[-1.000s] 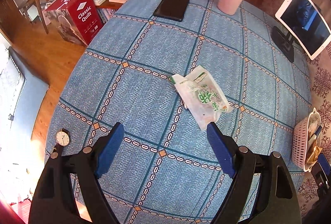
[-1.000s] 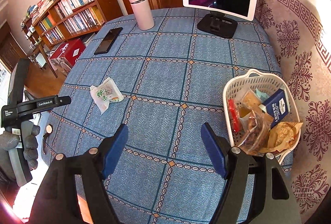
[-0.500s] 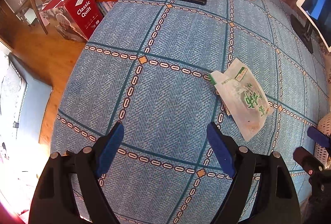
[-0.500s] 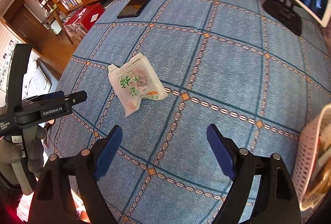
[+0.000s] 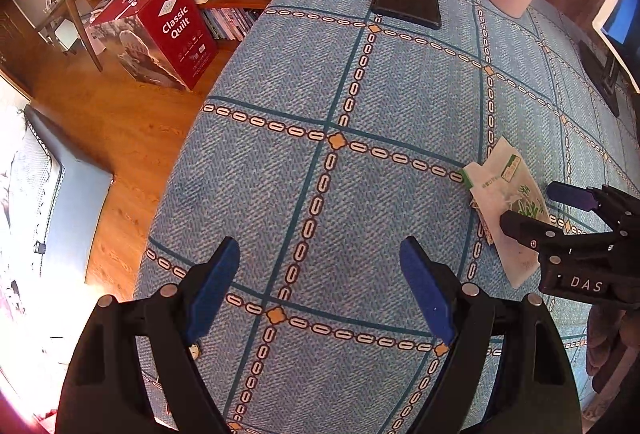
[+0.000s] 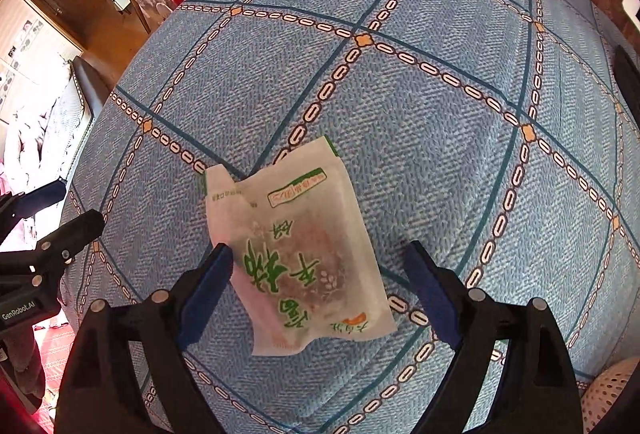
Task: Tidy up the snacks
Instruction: 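Grasp the white green-printed bread bag with the right gripper, then lift the bread bag with the right gripper while the left grasps the small foil packet, then carry the foil packet and bread bag toward the basket with both grippers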
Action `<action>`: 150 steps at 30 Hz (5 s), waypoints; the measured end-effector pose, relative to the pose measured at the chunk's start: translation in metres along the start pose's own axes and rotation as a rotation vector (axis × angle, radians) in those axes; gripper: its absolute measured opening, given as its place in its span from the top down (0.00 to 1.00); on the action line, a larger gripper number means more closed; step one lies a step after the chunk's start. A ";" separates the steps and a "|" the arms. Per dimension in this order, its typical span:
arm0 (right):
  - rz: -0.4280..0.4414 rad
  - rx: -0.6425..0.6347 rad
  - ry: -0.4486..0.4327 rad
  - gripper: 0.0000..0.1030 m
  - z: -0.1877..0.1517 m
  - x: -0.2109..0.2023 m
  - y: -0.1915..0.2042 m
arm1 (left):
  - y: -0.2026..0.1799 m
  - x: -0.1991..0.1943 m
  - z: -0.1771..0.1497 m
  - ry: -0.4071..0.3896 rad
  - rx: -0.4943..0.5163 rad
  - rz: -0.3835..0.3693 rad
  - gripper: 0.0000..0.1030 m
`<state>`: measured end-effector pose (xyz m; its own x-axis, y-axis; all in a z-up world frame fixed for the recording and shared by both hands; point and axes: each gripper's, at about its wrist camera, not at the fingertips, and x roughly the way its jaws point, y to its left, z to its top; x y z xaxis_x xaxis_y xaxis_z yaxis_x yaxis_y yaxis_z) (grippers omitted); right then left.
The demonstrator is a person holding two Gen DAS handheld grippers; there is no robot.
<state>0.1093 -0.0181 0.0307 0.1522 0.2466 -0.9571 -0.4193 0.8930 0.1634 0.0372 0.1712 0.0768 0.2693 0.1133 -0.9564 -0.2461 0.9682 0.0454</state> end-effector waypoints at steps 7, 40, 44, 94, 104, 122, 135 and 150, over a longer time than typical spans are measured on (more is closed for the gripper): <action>0.042 0.013 -0.004 0.44 -0.002 -0.009 -0.004 | -0.014 0.014 0.012 0.015 0.022 -0.017 0.19; 0.070 0.262 -0.071 0.23 -0.065 -0.045 -0.080 | -0.119 0.050 0.042 0.043 0.204 -0.084 0.19; 0.010 0.197 -0.057 0.23 -0.057 -0.034 -0.063 | -0.117 0.049 0.036 0.035 0.207 -0.087 0.22; -0.149 0.482 -0.344 0.64 -0.161 -0.207 -0.136 | -0.205 -0.077 0.024 -0.158 0.393 -0.307 0.80; -0.221 0.614 -0.426 0.64 -0.241 -0.266 -0.194 | -0.290 -0.127 -0.009 -0.216 0.513 -0.348 0.80; -0.219 0.731 -0.438 0.63 -0.306 -0.238 -0.283 | -0.420 -0.185 -0.080 -0.214 0.752 -0.261 0.80; -0.158 0.677 -0.468 0.58 -0.317 -0.227 -0.298 | -0.465 -0.190 -0.081 -0.117 0.710 -0.206 0.80; -0.154 0.589 -0.573 0.42 -0.332 -0.245 -0.275 | -0.483 -0.176 -0.074 -0.061 0.639 -0.154 0.80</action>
<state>-0.1102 -0.4489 0.1407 0.6677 0.1171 -0.7352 0.1553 0.9439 0.2913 0.0392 -0.3329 0.2019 0.3140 -0.0425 -0.9485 0.3958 0.9139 0.0900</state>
